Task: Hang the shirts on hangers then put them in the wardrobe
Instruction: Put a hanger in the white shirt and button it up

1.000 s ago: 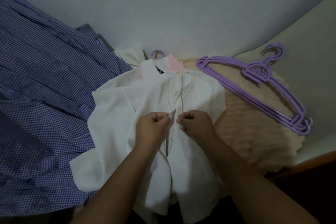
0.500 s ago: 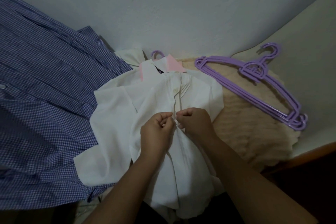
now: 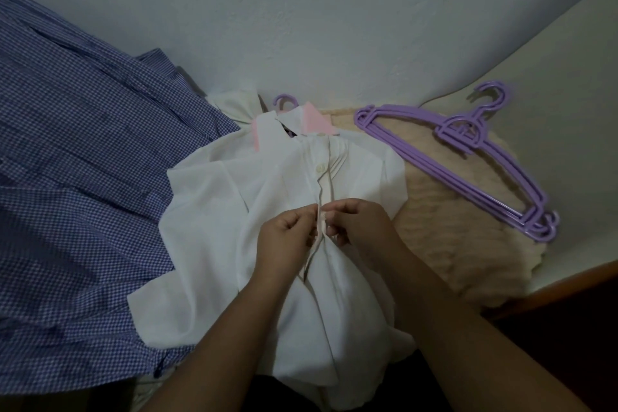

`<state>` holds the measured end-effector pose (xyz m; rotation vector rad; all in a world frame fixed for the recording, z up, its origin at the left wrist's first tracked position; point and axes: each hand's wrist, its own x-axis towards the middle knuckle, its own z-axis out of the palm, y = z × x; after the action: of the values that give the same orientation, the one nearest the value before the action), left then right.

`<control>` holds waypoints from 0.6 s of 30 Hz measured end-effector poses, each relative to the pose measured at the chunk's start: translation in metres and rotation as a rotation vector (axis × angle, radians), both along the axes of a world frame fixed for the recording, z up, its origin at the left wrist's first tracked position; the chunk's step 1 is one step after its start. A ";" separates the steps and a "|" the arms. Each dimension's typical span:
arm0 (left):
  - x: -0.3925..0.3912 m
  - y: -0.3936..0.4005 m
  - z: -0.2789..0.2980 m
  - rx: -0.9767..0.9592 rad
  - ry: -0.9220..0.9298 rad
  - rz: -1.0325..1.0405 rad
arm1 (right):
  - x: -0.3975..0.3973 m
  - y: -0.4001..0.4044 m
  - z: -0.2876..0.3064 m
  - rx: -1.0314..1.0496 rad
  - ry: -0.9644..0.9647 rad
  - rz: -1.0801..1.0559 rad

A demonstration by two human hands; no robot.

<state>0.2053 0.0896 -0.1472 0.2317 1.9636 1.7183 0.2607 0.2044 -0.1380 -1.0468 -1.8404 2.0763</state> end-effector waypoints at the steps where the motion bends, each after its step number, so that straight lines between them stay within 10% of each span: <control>1: -0.001 0.001 0.001 0.034 -0.065 0.005 | 0.000 0.000 0.000 -0.003 0.006 0.012; 18: -0.014 0.005 -0.016 0.132 -0.132 -0.035 | 0.001 0.002 0.003 0.048 -0.054 -0.022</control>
<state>0.1909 0.0945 -0.1633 0.1919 1.7449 1.7953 0.2615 0.2062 -0.1353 -1.1168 -1.8848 2.0004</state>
